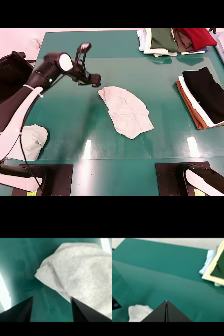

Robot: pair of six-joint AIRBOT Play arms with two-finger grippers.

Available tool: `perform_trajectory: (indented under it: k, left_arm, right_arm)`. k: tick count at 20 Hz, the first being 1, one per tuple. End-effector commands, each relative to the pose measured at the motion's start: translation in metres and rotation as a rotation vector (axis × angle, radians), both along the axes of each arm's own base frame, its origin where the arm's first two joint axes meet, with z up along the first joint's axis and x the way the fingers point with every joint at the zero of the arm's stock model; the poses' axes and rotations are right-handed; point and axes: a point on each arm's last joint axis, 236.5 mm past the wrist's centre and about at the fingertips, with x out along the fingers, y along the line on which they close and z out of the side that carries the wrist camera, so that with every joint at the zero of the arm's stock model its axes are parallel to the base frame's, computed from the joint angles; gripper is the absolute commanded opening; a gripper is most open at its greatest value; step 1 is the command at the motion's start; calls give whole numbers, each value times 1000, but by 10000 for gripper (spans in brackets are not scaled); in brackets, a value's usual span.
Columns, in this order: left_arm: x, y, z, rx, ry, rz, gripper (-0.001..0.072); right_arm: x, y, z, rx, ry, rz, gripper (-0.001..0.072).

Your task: Fold the shirts.

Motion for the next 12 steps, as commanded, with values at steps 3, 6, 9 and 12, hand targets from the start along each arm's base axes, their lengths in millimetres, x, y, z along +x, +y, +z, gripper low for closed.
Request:
perform_trajectory:
  k: [3,6,9,12]
  left_arm:
    - [8,-7,-76,-78,140,81,553]
    - [24,-18,-78,-147,101,116,547]
    - [35,-22,-75,-181,68,144,546]
    - [37,-26,-78,-196,69,152,431]
  right_arm:
    - [5,5,-51,-15,197,44,16]
    - [7,6,-71,-23,273,63,16]
    - [12,6,-84,-20,317,65,16]
    - [14,6,-101,-8,366,61,16]
